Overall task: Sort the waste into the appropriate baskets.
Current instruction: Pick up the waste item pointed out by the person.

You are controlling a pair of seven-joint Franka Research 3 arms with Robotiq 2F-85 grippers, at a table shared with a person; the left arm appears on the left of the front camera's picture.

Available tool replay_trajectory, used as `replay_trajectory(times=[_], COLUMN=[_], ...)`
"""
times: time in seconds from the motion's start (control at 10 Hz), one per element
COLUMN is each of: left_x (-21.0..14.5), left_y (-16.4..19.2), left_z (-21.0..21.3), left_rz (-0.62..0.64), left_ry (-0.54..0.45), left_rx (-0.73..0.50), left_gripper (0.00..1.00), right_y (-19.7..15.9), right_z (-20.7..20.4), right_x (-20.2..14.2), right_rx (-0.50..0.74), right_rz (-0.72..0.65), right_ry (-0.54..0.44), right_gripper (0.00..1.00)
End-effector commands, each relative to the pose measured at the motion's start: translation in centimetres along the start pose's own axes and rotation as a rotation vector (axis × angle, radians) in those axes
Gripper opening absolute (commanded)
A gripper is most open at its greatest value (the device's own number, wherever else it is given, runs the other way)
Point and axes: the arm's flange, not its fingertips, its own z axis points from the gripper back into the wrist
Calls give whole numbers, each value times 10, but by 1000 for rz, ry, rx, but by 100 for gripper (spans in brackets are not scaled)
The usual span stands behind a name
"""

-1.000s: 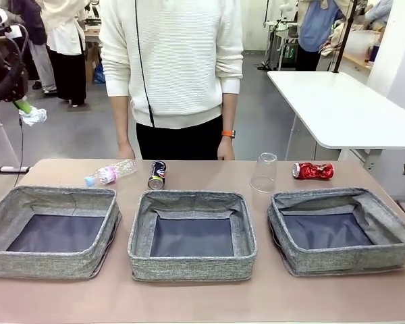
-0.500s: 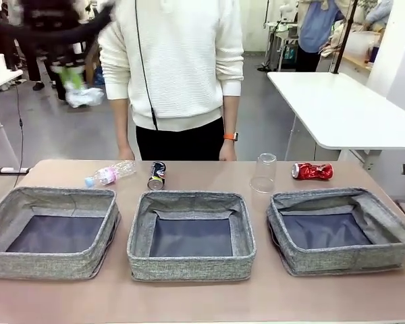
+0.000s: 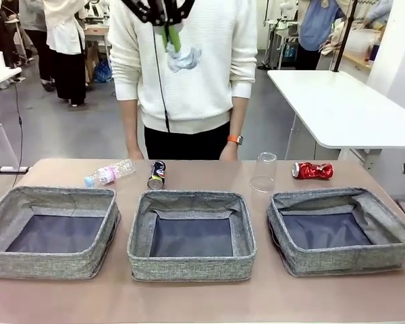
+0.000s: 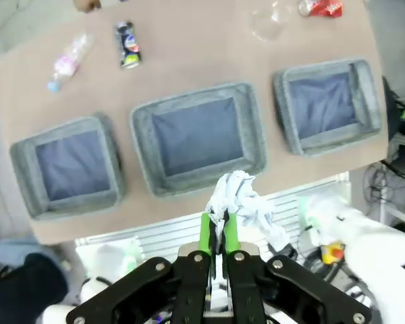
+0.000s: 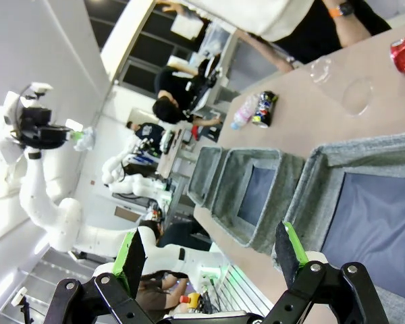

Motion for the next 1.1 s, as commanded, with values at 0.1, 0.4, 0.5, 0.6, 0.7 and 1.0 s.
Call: replay_trajectory(times=[0.1, 0.4, 0.5, 0.6, 0.7, 1.0], left_x=[7, 13, 12, 12, 12, 12], left_y=[-2, 11, 4, 4, 4, 4], left_z=[18, 25, 19, 19, 19, 19], left_rz=[40, 54, 30, 30, 30, 30], left_ry=[-1, 50, 0, 0, 0, 0], left_rx=[-25, -109, -55, -55, -55, -55], left_gripper=[7, 7, 7, 7, 7, 7], right_y=[0, 0, 0, 0, 0, 0], right_z=[-1, -1, -1, -1, -1, -1], right_x=[2, 2, 2, 2, 2, 2], right_rx=[18, 18, 18, 18, 18, 18], right_rz=[23, 23, 23, 23, 23, 23], right_ry=[-15, -15, -15, -15, -15, -15], right_gripper=[100, 100, 100, 100, 100, 100])
